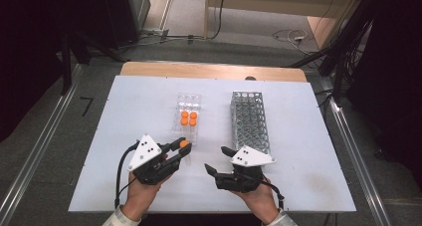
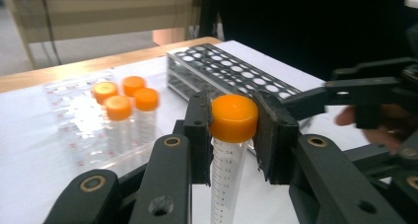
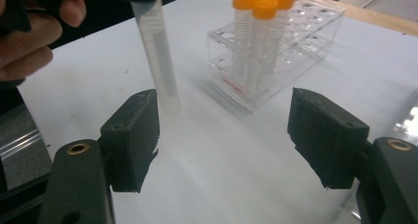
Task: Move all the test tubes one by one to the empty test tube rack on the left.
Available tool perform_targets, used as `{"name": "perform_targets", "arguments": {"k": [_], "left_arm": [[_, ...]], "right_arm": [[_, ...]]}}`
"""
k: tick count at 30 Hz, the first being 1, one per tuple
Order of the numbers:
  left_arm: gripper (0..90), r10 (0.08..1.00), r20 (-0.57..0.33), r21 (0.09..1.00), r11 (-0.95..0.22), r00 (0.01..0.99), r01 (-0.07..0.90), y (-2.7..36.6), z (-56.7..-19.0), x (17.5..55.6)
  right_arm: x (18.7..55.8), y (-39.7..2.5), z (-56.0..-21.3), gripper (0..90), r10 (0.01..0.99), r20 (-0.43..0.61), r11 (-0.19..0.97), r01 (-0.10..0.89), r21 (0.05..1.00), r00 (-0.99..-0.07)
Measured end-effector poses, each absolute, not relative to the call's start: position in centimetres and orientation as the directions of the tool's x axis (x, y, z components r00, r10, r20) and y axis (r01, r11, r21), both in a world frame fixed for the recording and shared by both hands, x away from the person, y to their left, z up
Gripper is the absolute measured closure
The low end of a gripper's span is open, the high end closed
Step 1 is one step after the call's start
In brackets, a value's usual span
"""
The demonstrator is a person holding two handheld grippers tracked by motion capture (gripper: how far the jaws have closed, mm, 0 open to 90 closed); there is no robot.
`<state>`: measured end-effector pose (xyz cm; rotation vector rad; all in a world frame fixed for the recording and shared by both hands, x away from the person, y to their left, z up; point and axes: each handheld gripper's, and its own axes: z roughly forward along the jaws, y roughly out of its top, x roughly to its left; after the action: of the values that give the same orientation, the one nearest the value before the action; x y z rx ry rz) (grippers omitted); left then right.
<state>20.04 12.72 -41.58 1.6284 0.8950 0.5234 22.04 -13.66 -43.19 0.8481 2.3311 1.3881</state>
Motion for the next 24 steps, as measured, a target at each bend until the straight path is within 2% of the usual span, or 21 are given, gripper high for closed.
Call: {"name": "perform_targets", "arguments": {"k": [24], "left_arm": [[70.0,0.868,-0.138,0.968,0.016,0.476,0.252,16.1,-40.3,23.1]], "right_arm": [[22.1,-20.3,-42.6,25.0,0.726,0.065,0.282,0.381,0.881,-0.685]]}}
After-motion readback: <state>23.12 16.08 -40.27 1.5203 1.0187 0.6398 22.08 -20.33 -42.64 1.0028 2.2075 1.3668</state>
